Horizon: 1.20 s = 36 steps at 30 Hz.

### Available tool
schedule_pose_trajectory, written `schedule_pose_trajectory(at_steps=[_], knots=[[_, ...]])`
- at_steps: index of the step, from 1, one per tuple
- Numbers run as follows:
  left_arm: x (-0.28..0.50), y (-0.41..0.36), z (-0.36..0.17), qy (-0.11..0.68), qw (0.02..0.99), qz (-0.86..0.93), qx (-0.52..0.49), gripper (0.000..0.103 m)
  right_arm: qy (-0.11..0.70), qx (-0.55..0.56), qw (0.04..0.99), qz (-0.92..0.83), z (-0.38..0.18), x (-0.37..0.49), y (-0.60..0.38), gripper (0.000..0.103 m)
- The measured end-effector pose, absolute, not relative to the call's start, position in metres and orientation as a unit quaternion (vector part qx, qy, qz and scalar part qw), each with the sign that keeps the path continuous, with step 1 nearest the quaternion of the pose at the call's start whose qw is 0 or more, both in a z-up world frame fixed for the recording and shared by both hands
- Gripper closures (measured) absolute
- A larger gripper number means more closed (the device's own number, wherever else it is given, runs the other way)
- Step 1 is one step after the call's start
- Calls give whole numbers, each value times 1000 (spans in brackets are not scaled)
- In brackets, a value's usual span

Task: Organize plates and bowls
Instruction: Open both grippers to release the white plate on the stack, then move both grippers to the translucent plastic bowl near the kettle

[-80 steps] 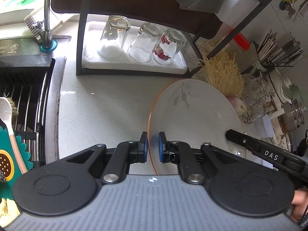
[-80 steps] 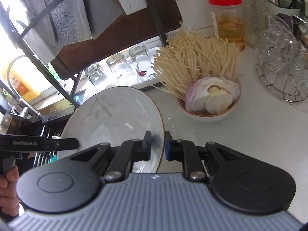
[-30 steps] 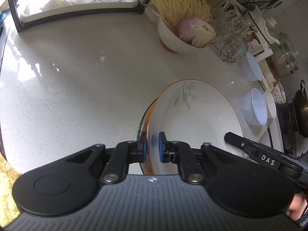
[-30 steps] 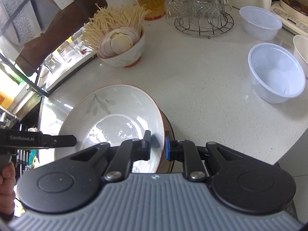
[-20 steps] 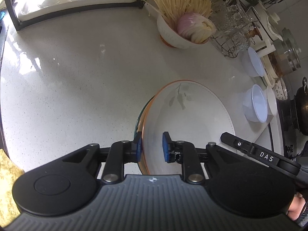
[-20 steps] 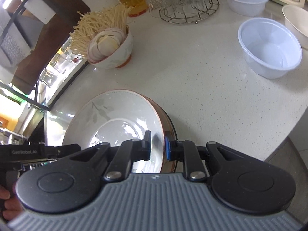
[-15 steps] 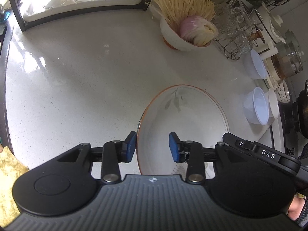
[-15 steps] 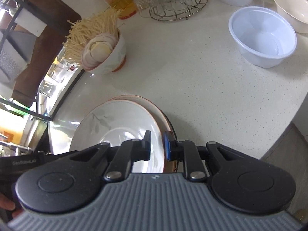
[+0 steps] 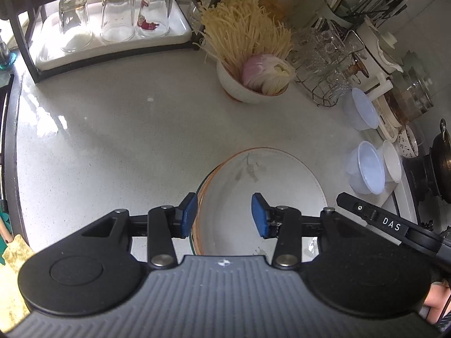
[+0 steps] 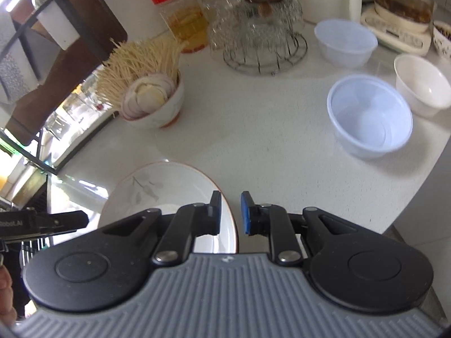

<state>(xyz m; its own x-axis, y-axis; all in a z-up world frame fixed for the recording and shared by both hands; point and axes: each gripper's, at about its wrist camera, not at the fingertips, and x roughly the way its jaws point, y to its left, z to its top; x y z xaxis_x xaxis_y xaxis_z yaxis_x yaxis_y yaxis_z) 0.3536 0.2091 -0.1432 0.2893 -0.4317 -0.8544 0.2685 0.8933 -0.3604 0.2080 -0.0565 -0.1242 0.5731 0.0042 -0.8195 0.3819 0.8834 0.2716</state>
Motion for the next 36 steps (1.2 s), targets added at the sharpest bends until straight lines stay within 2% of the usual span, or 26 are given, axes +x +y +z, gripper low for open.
schedule_pose_trajectory(at_steps=[18, 36], knots=[[305, 153, -76, 446, 867, -213, -56, 55, 349, 138, 927, -29, -63, 185, -82, 84], [237, 41, -90, 434, 878, -181, -90, 55, 332, 87, 938, 41, -68, 130, -176, 84]])
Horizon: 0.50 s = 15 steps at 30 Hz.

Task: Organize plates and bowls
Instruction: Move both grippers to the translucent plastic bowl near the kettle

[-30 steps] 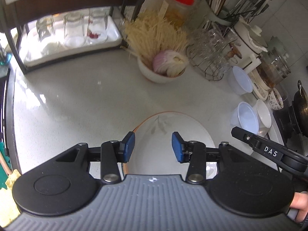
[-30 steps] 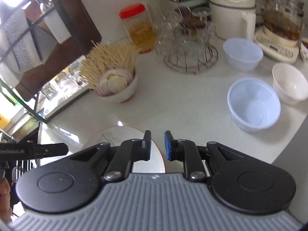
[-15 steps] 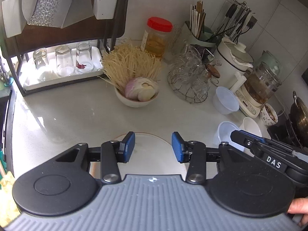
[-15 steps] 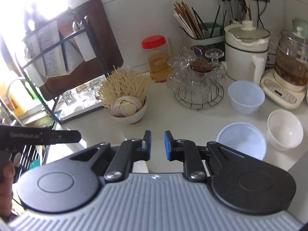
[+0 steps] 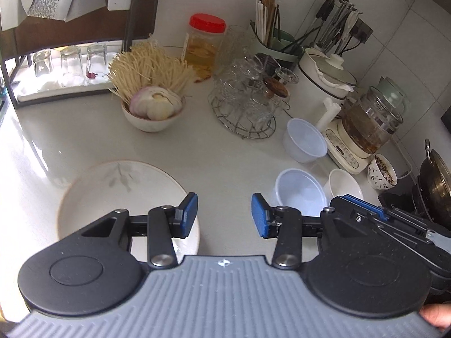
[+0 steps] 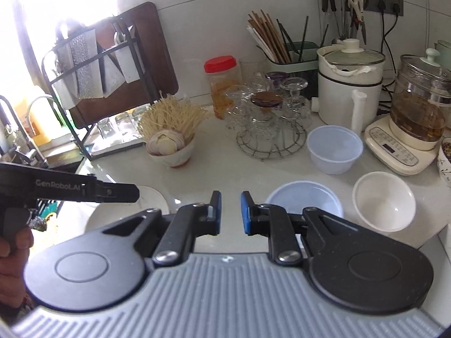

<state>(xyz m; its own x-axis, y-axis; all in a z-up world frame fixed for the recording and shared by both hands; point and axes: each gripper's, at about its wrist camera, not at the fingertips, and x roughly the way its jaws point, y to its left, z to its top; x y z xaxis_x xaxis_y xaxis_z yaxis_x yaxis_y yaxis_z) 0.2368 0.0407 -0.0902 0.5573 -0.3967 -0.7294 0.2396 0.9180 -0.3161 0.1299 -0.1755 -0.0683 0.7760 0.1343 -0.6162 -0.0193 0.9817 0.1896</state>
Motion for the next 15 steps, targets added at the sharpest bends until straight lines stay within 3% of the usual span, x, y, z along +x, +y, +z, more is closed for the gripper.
schedule_pose_trajectory(at_steps=[15], knots=[[207, -11, -117, 454, 864, -196, -99, 55, 349, 103, 931, 7, -86, 96, -228, 84]])
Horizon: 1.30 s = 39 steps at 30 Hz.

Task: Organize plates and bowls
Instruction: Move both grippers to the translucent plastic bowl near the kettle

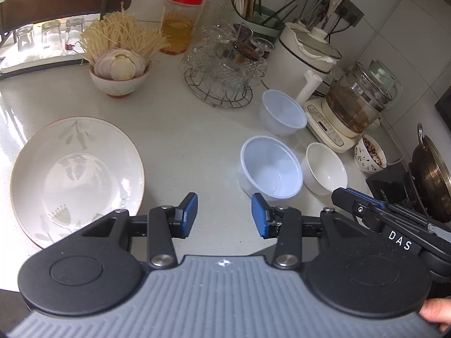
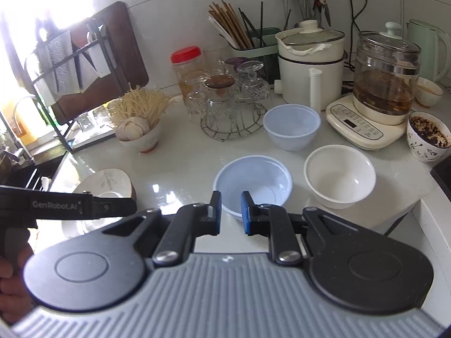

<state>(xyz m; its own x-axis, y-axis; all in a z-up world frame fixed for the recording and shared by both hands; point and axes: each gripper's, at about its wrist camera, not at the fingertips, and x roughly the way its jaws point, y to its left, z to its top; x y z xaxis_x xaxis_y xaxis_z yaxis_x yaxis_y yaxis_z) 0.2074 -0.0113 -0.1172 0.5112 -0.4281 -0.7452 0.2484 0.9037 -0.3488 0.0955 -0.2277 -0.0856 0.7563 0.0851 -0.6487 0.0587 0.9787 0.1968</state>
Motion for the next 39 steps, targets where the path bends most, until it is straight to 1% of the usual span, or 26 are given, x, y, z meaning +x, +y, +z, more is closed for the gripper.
schedule_pose_trajectory(at_steps=[12, 18, 26, 27, 29, 30, 34, 37, 39], knots=[[225, -52, -129, 469, 852, -221, -74, 55, 362, 140, 920, -54, -102, 85, -269, 84], [247, -69, -151, 494, 837, -217, -92, 55, 362, 154, 916, -80, -114, 93, -296, 84], [277, -88, -175, 507, 832, -191, -119, 55, 362, 168, 912, -92, -124, 109, -333, 84], [280, -91, -177, 508, 831, -190, -119, 55, 364, 172, 911, -89, -126, 112, -336, 82], [287, -96, -181, 514, 828, -187, -123, 55, 364, 187, 909, -79, -131, 118, -342, 51], [291, -99, -183, 517, 826, -186, -125, 55, 366, 198, 906, -74, -133, 120, -343, 49], [299, -107, -185, 518, 828, -182, -116, 55, 373, 225, 900, -28, -142, 131, -341, 49], [303, -107, -186, 525, 821, -183, -126, 55, 403, 269, 875, 2, -159, 140, -339, 50], [306, -108, -186, 526, 822, -184, -122, 57, 421, 273, 865, 15, -167, 146, -331, 51]])
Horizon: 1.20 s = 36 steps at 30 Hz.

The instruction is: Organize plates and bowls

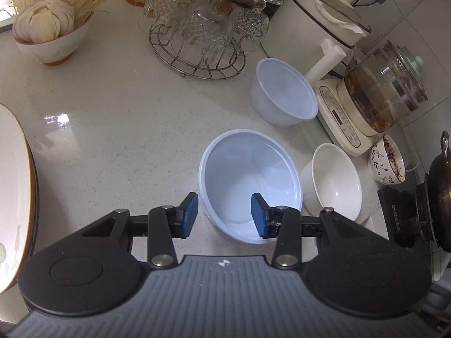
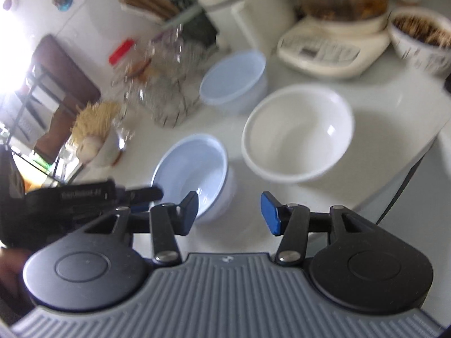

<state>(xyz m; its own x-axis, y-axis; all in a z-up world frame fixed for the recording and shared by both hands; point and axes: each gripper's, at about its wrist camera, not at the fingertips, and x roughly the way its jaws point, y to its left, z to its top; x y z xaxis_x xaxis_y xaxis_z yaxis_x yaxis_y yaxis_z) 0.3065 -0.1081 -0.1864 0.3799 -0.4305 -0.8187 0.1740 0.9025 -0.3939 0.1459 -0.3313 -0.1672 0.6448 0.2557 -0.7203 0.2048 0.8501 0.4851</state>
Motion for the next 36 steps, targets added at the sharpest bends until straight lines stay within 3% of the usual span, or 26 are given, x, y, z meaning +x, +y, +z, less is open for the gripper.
schedule_pose_trajectory(at_steps=[2, 6, 12, 15, 17, 20, 36], knots=[[309, -108, -187, 523, 824, -181, -120, 61, 426, 270, 863, 28, -171, 152, -325, 53], [315, -104, -194, 528, 825, -160, -122, 81, 427, 271, 862, 35, -176, 164, -320, 56], [319, -99, -201, 533, 821, -152, -134, 89, 431, 275, 859, 26, -184, 182, -322, 64], [319, -99, -201, 532, 821, -152, -139, 93, 435, 276, 857, 23, -189, 188, -322, 73], [319, -99, -200, 530, 823, -152, -139, 94, 433, 278, 857, 26, -190, 191, -321, 83], [318, -97, -197, 526, 827, -150, -134, 94, 429, 275, 860, 29, -190, 192, -320, 87], [304, -53, -184, 519, 834, -118, -145, 94, 431, 247, 864, 85, -184, 194, -284, 88]])
